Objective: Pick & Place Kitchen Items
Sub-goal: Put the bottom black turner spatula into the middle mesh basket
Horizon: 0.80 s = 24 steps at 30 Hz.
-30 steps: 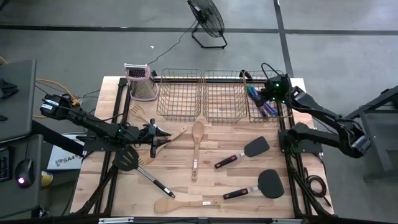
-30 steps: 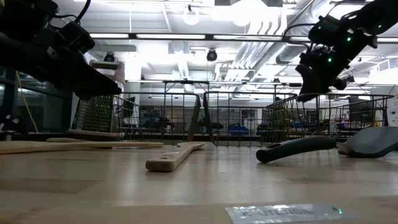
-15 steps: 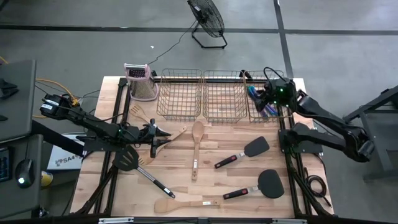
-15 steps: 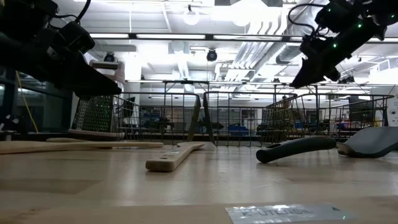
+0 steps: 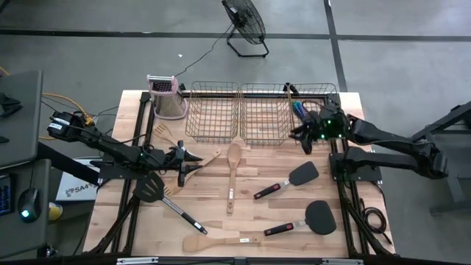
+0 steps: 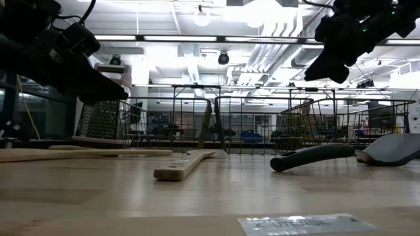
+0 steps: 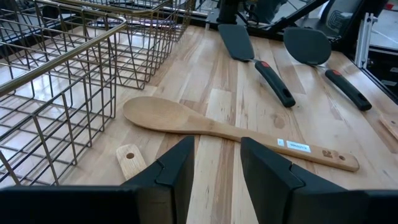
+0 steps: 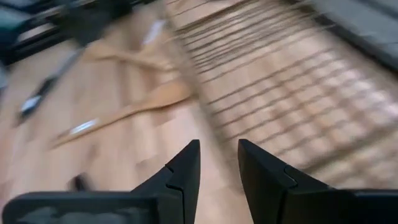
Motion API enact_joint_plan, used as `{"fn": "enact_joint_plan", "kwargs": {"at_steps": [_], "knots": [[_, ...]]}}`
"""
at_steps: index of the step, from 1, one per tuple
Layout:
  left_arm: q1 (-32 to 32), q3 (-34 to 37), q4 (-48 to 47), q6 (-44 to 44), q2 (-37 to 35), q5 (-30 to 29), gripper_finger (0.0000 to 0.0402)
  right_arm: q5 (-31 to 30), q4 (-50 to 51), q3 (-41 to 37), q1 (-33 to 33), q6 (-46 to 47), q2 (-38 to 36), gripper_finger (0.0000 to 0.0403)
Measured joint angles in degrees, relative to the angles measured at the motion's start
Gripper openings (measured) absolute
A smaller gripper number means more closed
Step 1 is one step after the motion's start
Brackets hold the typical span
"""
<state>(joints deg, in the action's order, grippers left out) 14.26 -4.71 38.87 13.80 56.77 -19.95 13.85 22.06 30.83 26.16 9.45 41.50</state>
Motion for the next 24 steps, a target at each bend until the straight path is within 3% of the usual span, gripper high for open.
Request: {"fn": "enact_joint_plan", "kwargs": {"at_steps": [8,24], "knots": [[0.00,0.00,0.00,0.00,0.00,-0.01,0.0129,2.52,0.53,0.00,-13.07,5.49,0.00,0.0101],[0.01,0.00,0.00,0.00,-0.01,-0.01,0.0129,-11.35,-0.96,0.00,-42.23,22.66,3.27,0.0101]]}}
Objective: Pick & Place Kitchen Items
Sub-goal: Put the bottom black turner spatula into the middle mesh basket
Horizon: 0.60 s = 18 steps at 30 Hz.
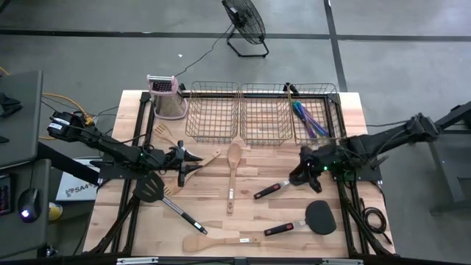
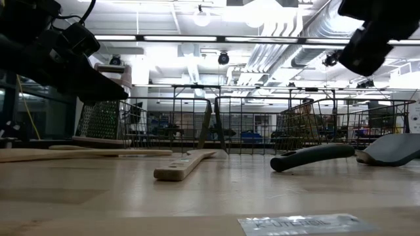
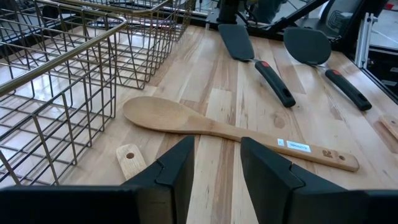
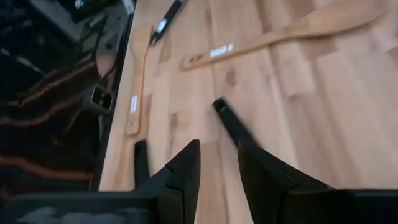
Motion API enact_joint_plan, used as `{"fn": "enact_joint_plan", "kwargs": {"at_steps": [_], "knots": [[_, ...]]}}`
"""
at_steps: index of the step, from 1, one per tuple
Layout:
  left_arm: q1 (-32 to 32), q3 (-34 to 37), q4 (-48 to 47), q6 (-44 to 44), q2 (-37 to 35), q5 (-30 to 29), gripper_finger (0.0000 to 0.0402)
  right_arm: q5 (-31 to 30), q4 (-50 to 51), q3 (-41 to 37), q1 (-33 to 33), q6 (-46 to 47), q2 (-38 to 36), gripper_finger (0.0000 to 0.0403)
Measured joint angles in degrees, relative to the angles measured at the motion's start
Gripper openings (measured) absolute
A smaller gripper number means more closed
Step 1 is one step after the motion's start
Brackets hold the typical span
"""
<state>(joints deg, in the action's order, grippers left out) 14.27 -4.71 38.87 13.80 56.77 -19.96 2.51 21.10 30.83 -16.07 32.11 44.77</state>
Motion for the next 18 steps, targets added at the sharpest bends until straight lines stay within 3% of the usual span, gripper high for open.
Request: {"fn": "enact_joint_plan", "kwargs": {"at_steps": [7,18], "knots": [[0.01,0.00,0.00,0.00,0.00,0.01,0.0129,-3.96,-1.78,0.00,-8.89,6.98,6.11,0.0101],[0.00,0.00,0.00,0.00,0.01,0.00,0.0129,-4.02,-12.09,0.00,-19.53,11.70,17.79,0.0101]]}}
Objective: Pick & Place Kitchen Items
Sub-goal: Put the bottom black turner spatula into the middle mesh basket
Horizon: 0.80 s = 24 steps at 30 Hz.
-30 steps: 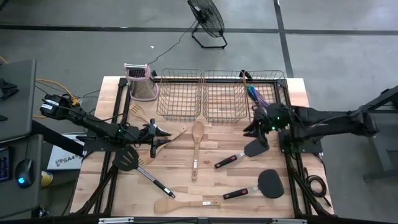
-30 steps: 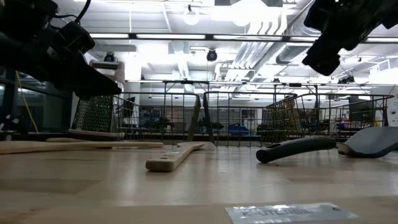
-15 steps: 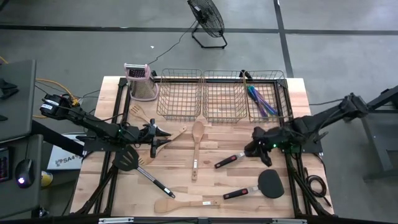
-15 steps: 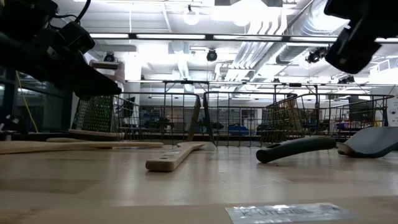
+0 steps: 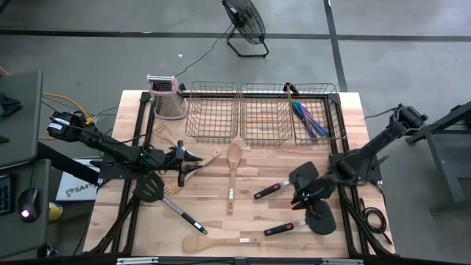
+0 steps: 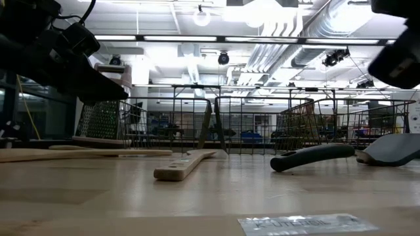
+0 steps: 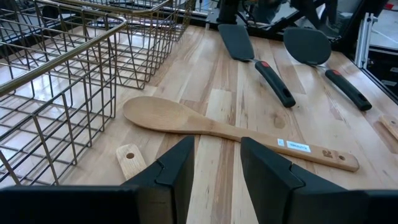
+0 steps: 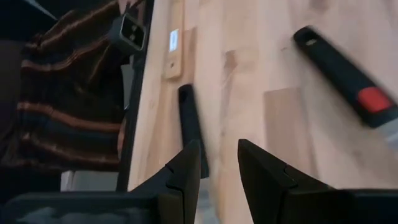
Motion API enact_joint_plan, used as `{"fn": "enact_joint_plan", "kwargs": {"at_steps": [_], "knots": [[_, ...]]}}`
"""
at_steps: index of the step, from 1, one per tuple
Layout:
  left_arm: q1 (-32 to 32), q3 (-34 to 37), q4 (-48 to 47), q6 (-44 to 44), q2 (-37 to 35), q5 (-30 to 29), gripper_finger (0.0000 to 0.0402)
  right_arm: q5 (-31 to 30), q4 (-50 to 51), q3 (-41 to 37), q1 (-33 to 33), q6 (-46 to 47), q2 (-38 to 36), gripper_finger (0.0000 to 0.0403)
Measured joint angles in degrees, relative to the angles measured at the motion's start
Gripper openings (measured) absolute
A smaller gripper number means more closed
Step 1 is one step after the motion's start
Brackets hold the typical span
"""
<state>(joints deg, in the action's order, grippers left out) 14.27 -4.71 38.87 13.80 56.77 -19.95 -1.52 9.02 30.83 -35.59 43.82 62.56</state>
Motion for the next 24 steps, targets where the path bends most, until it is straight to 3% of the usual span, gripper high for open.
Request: {"fn": "enact_joint_plan", "kwargs": {"at_steps": [9,18,24], "knots": [[0.00,0.00,-0.01,0.00,0.00,0.01,0.0129,0.26,-0.03,2.57,-7.13,2.21,7.97,0.0101],[0.01,0.00,0.00,-0.01,0.00,0.00,0.0129,-0.11,1.20,10.70,-12.53,-6.39,16.89,0.0101],[0.01,0.00,0.00,0.00,-0.02,-0.01,0.0129,0.14,2.05,12.85,-13.98,-2.81,21.88,0.0123]]}}
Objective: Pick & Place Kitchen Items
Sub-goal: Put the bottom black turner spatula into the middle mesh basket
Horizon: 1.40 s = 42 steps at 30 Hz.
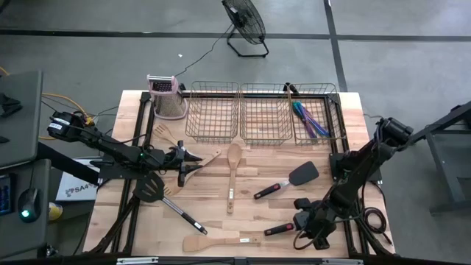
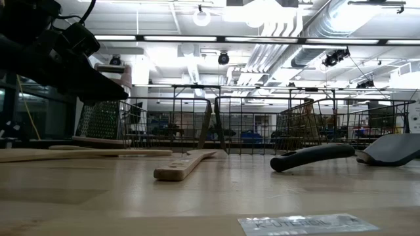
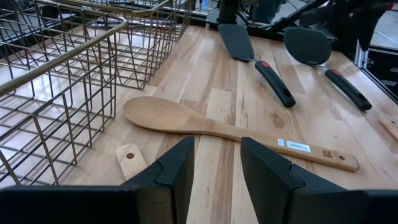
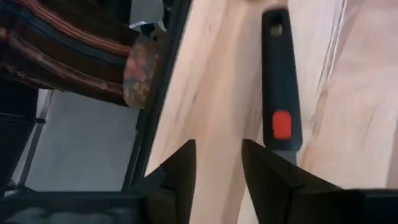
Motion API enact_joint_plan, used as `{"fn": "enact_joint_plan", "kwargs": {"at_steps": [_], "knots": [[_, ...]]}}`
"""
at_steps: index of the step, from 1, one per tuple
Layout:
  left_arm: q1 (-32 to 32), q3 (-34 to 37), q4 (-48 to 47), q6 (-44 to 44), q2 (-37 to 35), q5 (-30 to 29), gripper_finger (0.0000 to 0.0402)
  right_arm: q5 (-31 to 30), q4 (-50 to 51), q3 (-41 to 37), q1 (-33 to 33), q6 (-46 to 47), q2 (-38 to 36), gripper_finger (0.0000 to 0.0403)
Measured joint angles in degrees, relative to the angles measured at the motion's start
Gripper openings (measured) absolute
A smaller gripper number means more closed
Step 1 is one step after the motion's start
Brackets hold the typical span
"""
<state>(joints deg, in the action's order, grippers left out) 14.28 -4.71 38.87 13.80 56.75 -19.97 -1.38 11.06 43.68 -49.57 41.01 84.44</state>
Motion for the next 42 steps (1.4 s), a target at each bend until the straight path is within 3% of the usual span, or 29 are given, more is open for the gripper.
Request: {"fn": "enact_joint_plan", "kwargs": {"at_steps": [8,11,37,42], "knots": [[-0.02,0.00,0.00,0.00,0.00,0.02,0.0129,-1.74,2.44,0.00,0.05,-1.71,0.75,0.0223],[0.00,0.00,0.02,0.00,0.02,0.00,0.0129,-2.59,2.95,0.00,-0.12,-3.74,0.84,0.0240],[-0.01,-0.01,-0.02,0.00,0.02,0.01,0.0129,-8.35,4.52,0.15,-1.15,-14.21,10.39,0.0228],[-0.01,0.00,-0.02,-0.01,0.01,0.01,0.0129,-9.74,4.62,0.15,-1.15,-17.67,10.45,0.0202]]}}
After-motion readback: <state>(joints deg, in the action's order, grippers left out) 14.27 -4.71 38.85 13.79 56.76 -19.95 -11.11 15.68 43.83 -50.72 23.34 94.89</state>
